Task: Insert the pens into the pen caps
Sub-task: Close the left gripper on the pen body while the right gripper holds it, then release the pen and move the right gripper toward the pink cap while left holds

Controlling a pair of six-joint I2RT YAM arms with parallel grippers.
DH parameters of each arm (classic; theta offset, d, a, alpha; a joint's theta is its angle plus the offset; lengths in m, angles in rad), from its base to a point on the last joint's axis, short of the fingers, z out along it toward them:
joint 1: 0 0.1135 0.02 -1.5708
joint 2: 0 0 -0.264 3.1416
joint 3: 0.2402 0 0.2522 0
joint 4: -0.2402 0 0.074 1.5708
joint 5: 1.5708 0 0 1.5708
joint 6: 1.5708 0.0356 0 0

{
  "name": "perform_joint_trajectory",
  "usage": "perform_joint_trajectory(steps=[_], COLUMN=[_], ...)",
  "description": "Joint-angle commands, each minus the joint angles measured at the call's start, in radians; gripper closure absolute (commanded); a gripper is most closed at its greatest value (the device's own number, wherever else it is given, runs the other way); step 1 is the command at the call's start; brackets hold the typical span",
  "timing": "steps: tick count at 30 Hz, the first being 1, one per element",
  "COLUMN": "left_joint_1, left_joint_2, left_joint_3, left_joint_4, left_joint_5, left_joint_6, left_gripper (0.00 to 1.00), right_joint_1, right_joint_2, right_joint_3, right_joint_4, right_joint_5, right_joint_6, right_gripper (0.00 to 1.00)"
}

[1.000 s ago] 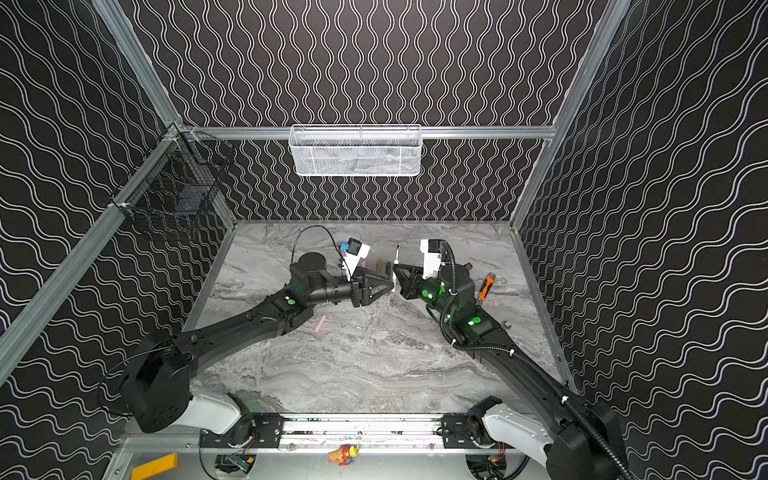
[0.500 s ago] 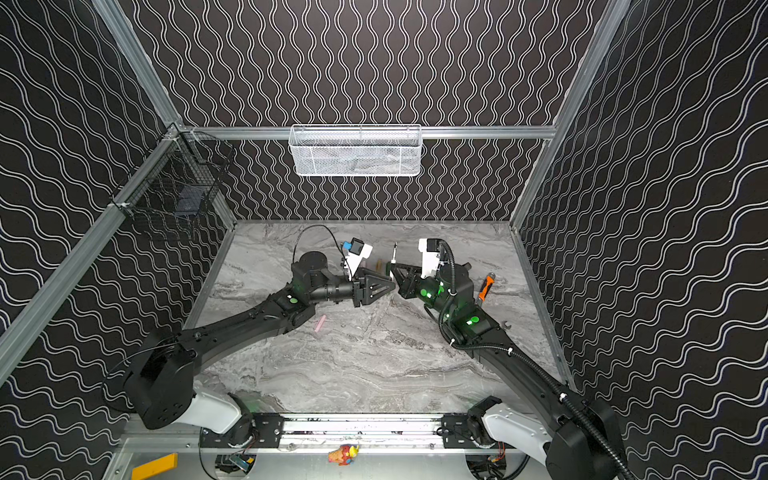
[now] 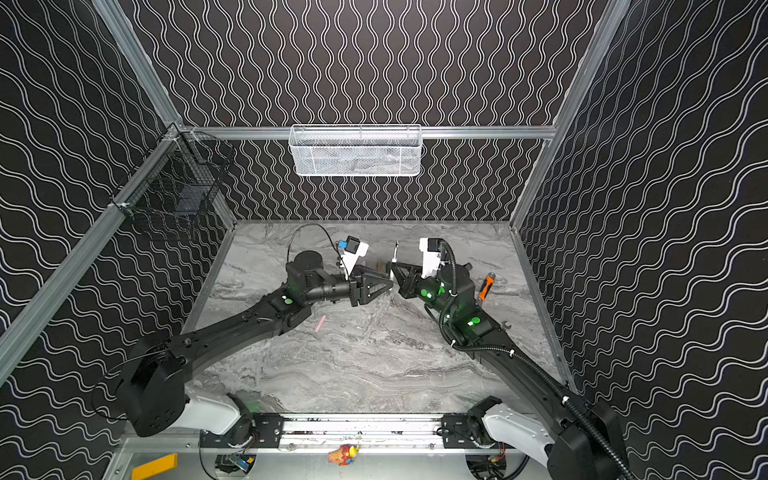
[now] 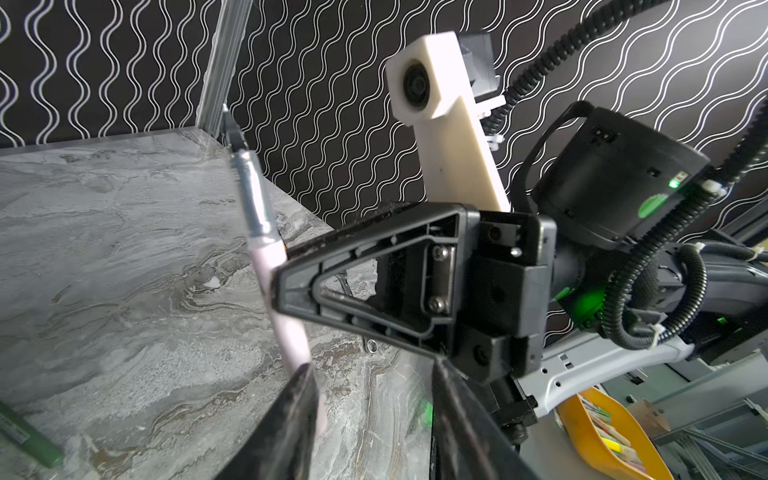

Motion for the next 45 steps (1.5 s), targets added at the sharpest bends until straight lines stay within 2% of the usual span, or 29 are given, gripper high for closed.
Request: perform_joint_trajectory(steps=[1, 3, 6, 13, 25, 31, 38, 40, 43, 45], left_joint_1=[0.003, 0.003, 0.003, 0.003, 0.003, 0.003, 0.003, 0.002, 0.003, 0.005], left_joint_2=[-0.014, -0.014, 0.013, 0.036, 0.037, 0.034, 0.028, 0.026, 0.022, 0.015], left_joint_3=[0.004, 0.005, 0.028, 0.029, 0.016, 0.014, 0.010, 0.007, 0.010, 0.011], left_joint_4=[-0.038, -0.065, -0.096, -0.056, -0.008, -0.005, -0.009, -0.004, -0.013, -0.029], left_joint_5=[-0.069, -0.100, -0.091, -0.043, -0.017, -0.023, -0.040, -0.042, -0.053, -0.068], left_joint_6=[0.052, 0.063, 0.066, 0.046, 0.018, 0.020, 0.020, 0.016, 0.021, 0.034], left_gripper=[0.48, 0.46, 0.46, 0.53, 0.64, 0.72, 0.86, 0.89, 0.92, 0.93], right_joint_1=[0.003, 0.003, 0.003, 0.007, 0.028, 0.032, 0.037, 0.037, 0.039, 0.040], right_joint_2=[-0.009, -0.016, -0.017, 0.000, 0.015, 0.024, 0.019, 0.014, 0.005, -0.010], right_joint_3=[0.013, 0.016, 0.024, 0.023, 0.019, 0.022, 0.016, 0.016, 0.022, 0.023], right_joint_4=[-0.005, -0.005, -0.006, 0.026, 0.056, 0.069, 0.065, 0.060, 0.039, 0.027], right_joint_5=[0.019, 0.012, -0.014, -0.090, -0.086, -0.099, -0.096, -0.100, -0.103, -0.099], right_joint_6=[-0.024, -0.017, -0.005, 0.044, 0.059, 0.069, 0.067, 0.062, 0.050, 0.044], right_gripper=[0.91, 0.91, 0.91, 0.91, 0.91, 0.90, 0.90, 0.87, 0.71, 0.67])
